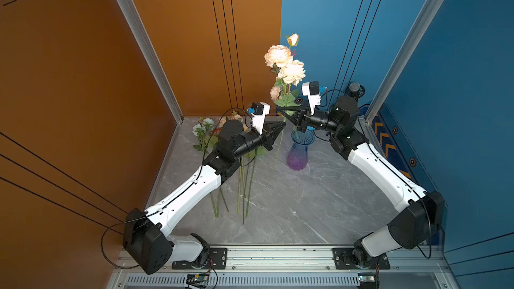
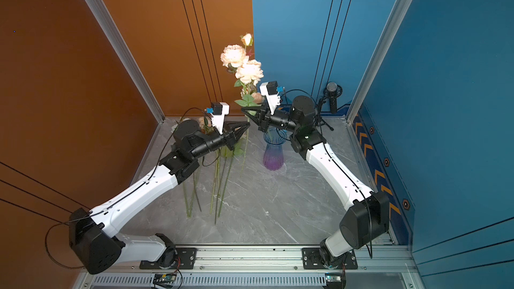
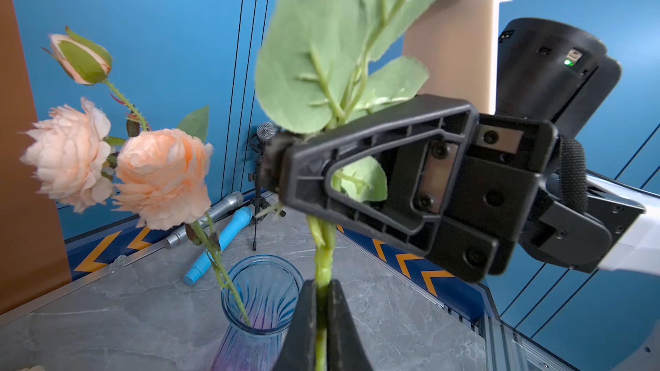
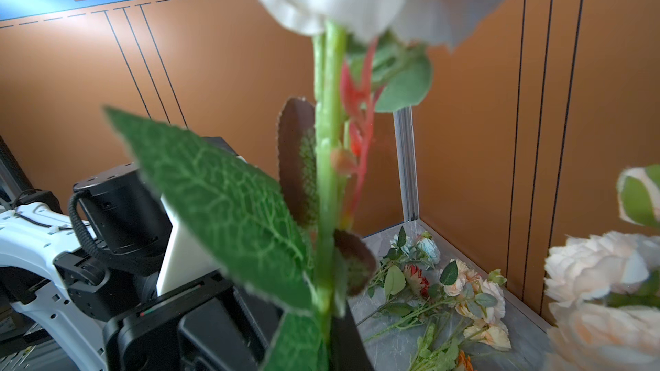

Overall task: Place the pink flowers into the vase
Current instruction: Pick up the flower at the center of the board.

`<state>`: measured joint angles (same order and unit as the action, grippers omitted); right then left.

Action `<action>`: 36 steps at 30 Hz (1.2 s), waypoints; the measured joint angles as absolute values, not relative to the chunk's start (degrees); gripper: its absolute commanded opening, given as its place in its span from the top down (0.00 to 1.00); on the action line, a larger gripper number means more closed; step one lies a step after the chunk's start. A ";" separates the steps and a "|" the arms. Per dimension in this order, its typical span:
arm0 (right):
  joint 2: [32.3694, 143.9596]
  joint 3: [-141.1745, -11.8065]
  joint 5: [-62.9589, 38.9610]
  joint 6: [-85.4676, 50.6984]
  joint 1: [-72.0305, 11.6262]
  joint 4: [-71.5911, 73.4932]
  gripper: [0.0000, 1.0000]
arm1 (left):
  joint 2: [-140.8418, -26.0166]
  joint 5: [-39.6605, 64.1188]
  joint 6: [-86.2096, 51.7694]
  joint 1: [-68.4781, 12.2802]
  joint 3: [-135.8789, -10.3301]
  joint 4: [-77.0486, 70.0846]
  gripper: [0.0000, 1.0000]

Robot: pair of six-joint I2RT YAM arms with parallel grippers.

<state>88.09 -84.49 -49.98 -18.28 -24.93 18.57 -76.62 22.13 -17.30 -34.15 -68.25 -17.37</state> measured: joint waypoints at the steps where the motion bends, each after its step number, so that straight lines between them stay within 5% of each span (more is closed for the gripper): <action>1: 88.09 -84.49 -49.98 -18.31 -24.91 18.55 1.00 | -76.64 22.13 -17.30 -34.20 -68.25 -17.41 0.92; 4: 88.09 -84.58 -49.93 -18.31 -24.91 18.48 1.00 | -76.73 21.96 -17.21 -34.20 -68.27 -17.54 0.83; 8: 88.09 -84.66 -49.01 -17.91 -23.94 18.48 1.00 | -77.30 21.87 -17.65 -34.20 -68.27 -17.74 0.44; 11: 88.09 -84.68 -48.10 -17.87 -22.90 18.46 1.00 | -77.93 21.47 -17.87 -34.13 -68.27 -17.78 0.30; 19: 87.57 -85.67 -44.95 -14.44 -20.43 13.96 1.00 | -78.43 19.84 -18.96 -32.80 -68.27 -15.42 0.18; 36: 84.62 -92.88 -35.27 -3.86 -15.86 3.77 1.00 | -71.96 1.10 -14.79 -33.67 -54.24 1.83 0.17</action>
<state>84.62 -92.88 -35.27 -3.86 -15.86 3.77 -71.96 1.10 -14.79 -33.67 -54.24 1.83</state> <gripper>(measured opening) 0.077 0.833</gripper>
